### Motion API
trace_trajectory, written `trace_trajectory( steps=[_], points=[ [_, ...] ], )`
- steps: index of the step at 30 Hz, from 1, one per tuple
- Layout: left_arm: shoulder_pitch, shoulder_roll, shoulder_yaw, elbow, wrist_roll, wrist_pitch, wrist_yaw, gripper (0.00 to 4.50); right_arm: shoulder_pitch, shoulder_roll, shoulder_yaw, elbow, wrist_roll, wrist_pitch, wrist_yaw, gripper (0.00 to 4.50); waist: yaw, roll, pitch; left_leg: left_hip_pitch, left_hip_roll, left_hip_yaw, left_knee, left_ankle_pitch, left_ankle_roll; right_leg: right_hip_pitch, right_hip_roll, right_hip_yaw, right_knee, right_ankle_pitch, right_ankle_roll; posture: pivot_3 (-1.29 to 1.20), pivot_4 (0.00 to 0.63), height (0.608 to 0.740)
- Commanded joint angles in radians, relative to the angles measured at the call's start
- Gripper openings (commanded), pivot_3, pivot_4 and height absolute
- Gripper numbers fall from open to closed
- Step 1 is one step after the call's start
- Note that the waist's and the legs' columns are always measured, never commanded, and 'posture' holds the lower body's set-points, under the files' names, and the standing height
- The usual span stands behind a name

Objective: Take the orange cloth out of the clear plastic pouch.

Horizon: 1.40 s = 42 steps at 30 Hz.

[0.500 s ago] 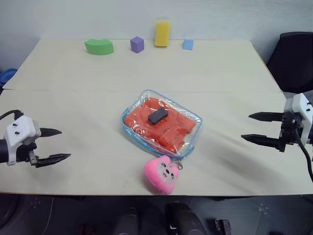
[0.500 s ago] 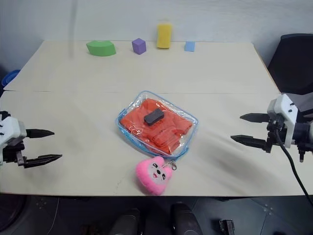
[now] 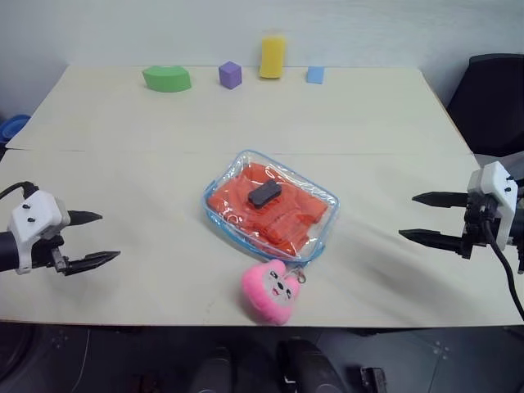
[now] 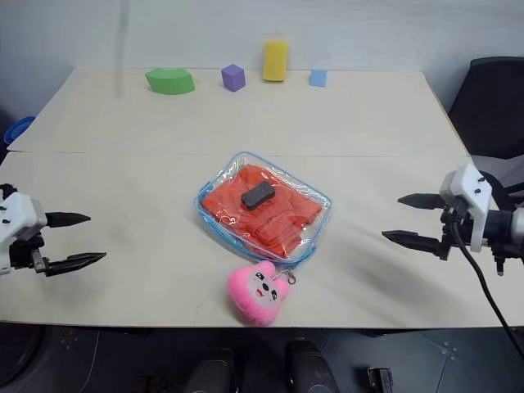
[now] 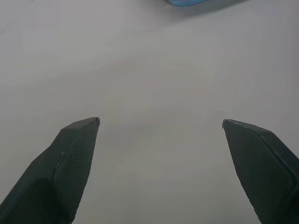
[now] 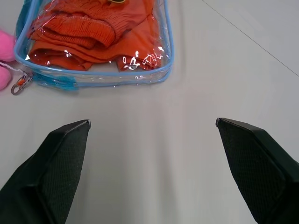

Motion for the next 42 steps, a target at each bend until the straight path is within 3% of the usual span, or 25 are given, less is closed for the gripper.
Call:
trace_trajectory(
  steps=[1,7,13,21,31,40,42],
  points=[
    [-0.002,-0.012,0.008,-0.009,-0.007,-0.004,0.004,4.47,0.011,0.016,-0.046,-0.053,0.020,0.007,-0.022,4.50,-0.001,0.000,0.000,0.000,0.000,0.000,0.000,0.000,0.000,0.000,0.000,0.000,0.000,0.000,0.000,0.00,0.150,0.740],
    [-0.055,-0.040,0.010,-0.033,-0.073,0.073,0.009,4.47,0.032,0.032,-0.051,-0.085,0.038,0.032,-0.035,4.50,0.002,0.000,0.000,0.000,0.000,0.000,0.001,0.000,0.000,0.000,0.000,0.000,0.001,0.000,0.000,0.00,0.150,0.740],
    [-0.157,-0.133,-0.068,-0.178,-0.174,0.215,0.085,4.47,0.039,0.084,-0.057,-0.186,0.110,0.105,-0.086,4.50,0.003,0.000,0.000,0.000,0.000,0.000,0.002,0.000,0.000,0.000,0.000,0.000,0.002,0.000,0.000,0.00,0.150,0.740],
    [-0.409,-0.419,-0.302,-0.334,-0.128,0.385,0.434,4.47,0.075,0.203,-0.056,-0.476,0.209,0.209,-0.291,4.50,0.011,0.000,0.000,-0.003,0.000,-0.001,0.010,0.000,-0.001,0.001,0.001,-0.001,0.006,0.000,0.001,0.00,0.150,0.740],
    [-0.629,-0.654,-0.586,-0.091,0.047,0.397,0.568,4.47,0.117,0.295,0.010,-0.690,0.271,0.247,-0.464,4.50,0.009,-0.001,0.000,-0.004,-0.001,-0.002,0.015,0.002,-0.004,0.000,0.002,-0.001,0.007,0.000,0.001,0.00,0.150,0.740],
    [-0.717,-0.766,-0.663,0.115,0.169,0.285,0.584,4.47,0.094,0.285,0.020,-0.701,0.283,0.239,-0.493,4.50,0.014,-0.001,0.000,-0.004,-0.001,-0.002,0.015,0.002,-0.005,0.000,0.002,-0.001,0.007,0.000,0.001,0.00,0.150,0.740],
    [-0.722,-0.780,-0.661,0.142,0.186,0.259,0.588,4.09,0.098,0.281,0.019,-0.697,0.273,0.234,-0.491,4.50,0.018,-0.001,0.000,-0.004,-0.001,-0.001,0.016,0.002,-0.005,0.000,0.002,-0.001,0.007,0.000,0.001,0.00,0.150,0.740]
  ],
)
